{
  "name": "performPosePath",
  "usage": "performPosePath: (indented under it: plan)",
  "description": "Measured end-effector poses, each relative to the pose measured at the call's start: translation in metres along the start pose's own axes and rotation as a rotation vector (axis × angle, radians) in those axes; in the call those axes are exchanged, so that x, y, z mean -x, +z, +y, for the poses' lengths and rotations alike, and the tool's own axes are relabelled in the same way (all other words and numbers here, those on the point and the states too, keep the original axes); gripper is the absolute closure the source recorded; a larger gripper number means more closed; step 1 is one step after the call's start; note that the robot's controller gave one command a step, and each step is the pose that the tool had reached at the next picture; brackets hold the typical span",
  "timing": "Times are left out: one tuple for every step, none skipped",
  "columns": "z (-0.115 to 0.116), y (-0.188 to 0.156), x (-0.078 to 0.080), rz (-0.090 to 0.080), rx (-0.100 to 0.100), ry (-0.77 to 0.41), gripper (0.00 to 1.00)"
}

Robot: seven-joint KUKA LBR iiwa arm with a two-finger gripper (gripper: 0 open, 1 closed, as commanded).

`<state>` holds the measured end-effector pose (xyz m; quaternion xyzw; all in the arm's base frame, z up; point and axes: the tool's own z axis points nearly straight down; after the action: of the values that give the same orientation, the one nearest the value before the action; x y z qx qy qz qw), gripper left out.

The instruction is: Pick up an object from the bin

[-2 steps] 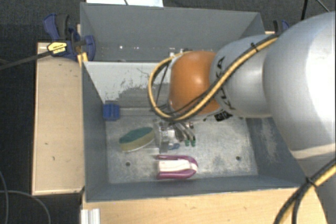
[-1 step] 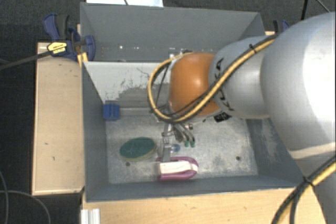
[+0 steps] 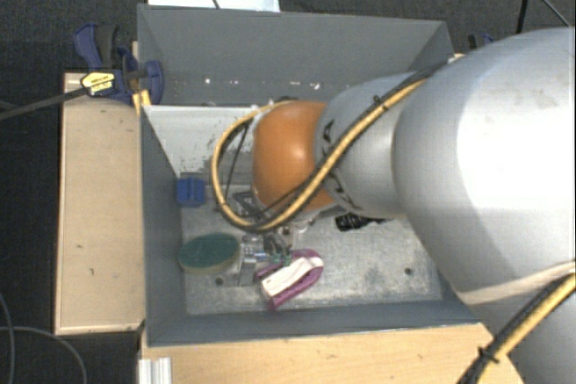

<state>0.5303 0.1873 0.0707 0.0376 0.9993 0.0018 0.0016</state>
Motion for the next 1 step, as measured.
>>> performPosePath:
  plan:
    - [0.0702, 0.0001, -0.0041, 0.000, 0.002, 0.015, 0.00]
